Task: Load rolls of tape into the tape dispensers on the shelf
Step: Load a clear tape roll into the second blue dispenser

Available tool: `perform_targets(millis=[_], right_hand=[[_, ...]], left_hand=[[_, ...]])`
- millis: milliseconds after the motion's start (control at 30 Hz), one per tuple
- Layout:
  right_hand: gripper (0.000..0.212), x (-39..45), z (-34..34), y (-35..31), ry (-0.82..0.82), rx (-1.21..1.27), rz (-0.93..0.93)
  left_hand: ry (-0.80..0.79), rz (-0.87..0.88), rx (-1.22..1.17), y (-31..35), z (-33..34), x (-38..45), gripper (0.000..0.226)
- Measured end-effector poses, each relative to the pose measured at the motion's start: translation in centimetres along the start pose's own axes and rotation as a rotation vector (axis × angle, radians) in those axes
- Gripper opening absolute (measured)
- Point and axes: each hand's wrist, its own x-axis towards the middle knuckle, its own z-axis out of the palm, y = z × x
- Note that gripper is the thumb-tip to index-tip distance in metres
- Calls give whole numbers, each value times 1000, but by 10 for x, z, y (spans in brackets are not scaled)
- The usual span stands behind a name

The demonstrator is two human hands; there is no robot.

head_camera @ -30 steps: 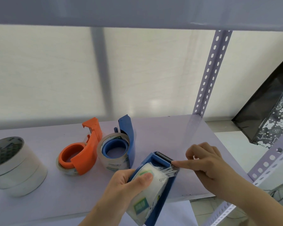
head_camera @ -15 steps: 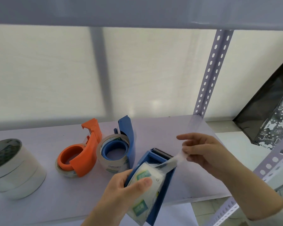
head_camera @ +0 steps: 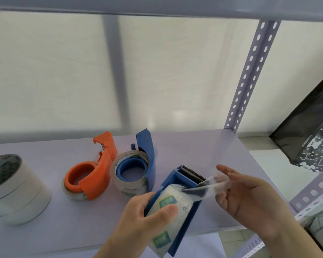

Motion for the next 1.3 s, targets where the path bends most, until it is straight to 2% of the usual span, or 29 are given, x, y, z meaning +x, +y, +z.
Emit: perform_targets(millis=[33,67,133,233,333,500,633,700,800,900,1033,1100,1200,1300], right_hand=[[45,-1,3,-1,9,-1,25],[40,-1,5,-4,26,-12,40],[44,-2,10,-8,89,-140,40],[45,-1,17,-8,145,-444,3],[41,1,21,-9,175,-691,-76],[45,0,28,-18,147,-784,-2],[35,-4,28,-18,151,-871,-8],[34,-5,29,-17,161,-948,-72],[30,-3,30,-12,159,-1169,-260],[33,2,31,-5,120,-1416,-442],[36,9,31,-1,49,-1559,-557],[35,11,30,-1,25,-1648,-643],[32,11,25,2,-22,-1746,-747],[31,13,17,9,-86,-1871,-820]], left_hand=[[-4,11,12,0,0,0,36],[-5,20,19,0,0,0,39],[-10,21,22,0,-1,0,46],[-33,41,50,2,0,-1,35],[-41,71,105,2,1,-2,36],[-33,76,112,2,0,-3,36],[-38,96,125,3,0,-5,42],[-36,99,121,2,1,-5,51],[-46,89,116,2,2,-5,52],[-80,72,148,3,5,-5,40],[-86,21,46,4,7,-5,34],[-47,-2,-18,3,4,-4,45],[43,-45,-125,3,-1,-5,84],[86,-54,-136,4,-2,-4,99]])
